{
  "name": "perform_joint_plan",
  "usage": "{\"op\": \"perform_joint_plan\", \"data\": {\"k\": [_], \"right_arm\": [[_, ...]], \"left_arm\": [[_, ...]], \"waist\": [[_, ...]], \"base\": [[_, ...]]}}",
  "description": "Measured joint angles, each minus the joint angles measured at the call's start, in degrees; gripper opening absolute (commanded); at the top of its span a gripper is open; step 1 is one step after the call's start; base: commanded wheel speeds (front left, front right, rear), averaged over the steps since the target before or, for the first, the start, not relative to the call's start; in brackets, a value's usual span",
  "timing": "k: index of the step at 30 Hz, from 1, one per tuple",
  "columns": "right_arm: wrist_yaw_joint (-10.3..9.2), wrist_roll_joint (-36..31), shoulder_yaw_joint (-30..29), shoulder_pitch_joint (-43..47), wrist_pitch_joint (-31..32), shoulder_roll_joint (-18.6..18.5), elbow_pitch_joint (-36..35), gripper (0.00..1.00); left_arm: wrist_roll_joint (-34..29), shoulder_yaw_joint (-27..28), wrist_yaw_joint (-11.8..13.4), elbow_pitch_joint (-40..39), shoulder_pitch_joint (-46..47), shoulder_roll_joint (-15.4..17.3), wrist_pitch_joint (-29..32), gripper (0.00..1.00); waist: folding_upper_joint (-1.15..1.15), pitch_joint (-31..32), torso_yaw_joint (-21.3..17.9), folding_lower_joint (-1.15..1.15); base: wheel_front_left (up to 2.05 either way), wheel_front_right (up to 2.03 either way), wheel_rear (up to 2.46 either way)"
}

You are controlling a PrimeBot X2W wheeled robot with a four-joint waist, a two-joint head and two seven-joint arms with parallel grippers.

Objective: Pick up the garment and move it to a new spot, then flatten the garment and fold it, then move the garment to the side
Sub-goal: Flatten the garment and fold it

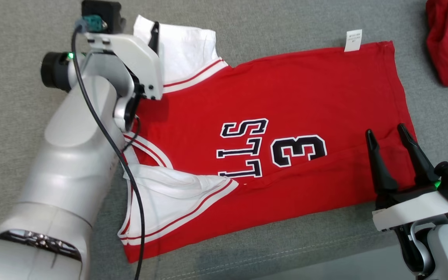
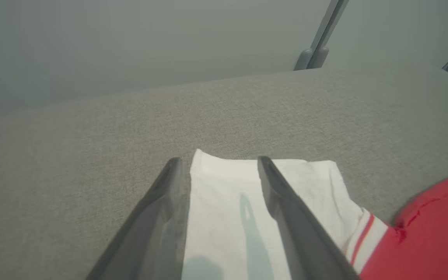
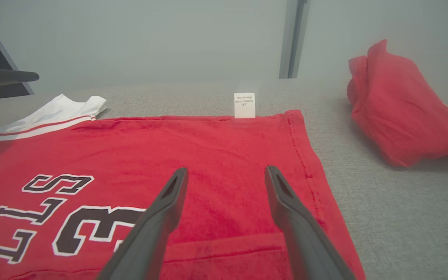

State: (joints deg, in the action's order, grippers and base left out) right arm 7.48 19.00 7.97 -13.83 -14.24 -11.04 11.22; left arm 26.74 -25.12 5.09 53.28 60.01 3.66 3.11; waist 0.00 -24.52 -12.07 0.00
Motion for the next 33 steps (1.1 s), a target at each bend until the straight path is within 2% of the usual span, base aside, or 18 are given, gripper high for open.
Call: {"op": "perform_joint_plan", "data": {"k": [7,15,16,18,19,20,21,28,33], "right_arm": [[0.00,0.03,1.30,-2.30,0.00,-0.10,-0.92,1.00],[0.00,0.10,1.79,-3.48,-0.02,-0.08,-0.99,1.00],[0.00,0.10,1.78,-3.48,-0.07,-0.08,-0.99,1.00],[0.00,0.10,1.78,-3.48,-0.07,-0.07,-0.96,1.00],[0.00,0.10,1.75,-3.48,-0.07,-0.07,-0.94,1.00],[0.00,0.10,1.75,-3.48,-0.07,-0.05,-0.94,1.00],[0.00,0.10,1.75,-3.48,-0.07,-0.05,-0.94,1.00],[0.00,0.18,1.80,-3.70,-0.07,-0.04,-0.76,1.00],[0.00,3.91,1.55,-6.35,-0.08,-0.55,1.07,1.00]], "left_arm": [[-0.18,-0.21,-1.07,8.59,7.47,0.87,2.27,1.00],[-0.44,-1.14,-2.59,14.60,11.87,0.86,2.70,1.00],[-0.44,-1.21,-2.78,15.07,12.21,0.84,2.61,0.95],[-0.44,-1.44,-3.11,16.02,12.59,0.85,2.11,0.67],[-0.44,-1.49,-3.46,16.34,12.73,0.79,1.83,0.45],[-0.44,-1.56,-3.81,16.69,13.02,0.76,1.65,0.30],[-0.44,-1.60,-4.11,16.99,13.35,0.73,1.26,0.00],[0.27,-1.63,-6.15,19.00,14.36,0.53,0.75,0.00],[1.63,-0.99,-7.59,19.67,15.39,0.51,0.98,0.00]], "waist": [[0.00,-3.96,-1.41,0.00],[0.00,-6.55,-2.85,0.00],[0.00,-6.66,-2.94,0.00],[0.00,-6.74,-3.08,0.00],[0.00,-6.74,-3.10,0.00],[0.00,-6.75,-3.11,0.00],[0.00,-6.76,-3.12,0.00],[0.00,-6.73,-3.04,0.00],[0.00,-6.70,-2.96,0.00]], "base": [[0.00,0.00,0.00],[0.00,0.00,0.00],[0.00,0.00,0.00],[0.00,0.00,0.00],[0.00,0.00,0.00],[0.00,0.00,0.00],[0.00,0.00,0.00],[0.00,0.00,0.00],[0.00,0.00,0.00]]}}
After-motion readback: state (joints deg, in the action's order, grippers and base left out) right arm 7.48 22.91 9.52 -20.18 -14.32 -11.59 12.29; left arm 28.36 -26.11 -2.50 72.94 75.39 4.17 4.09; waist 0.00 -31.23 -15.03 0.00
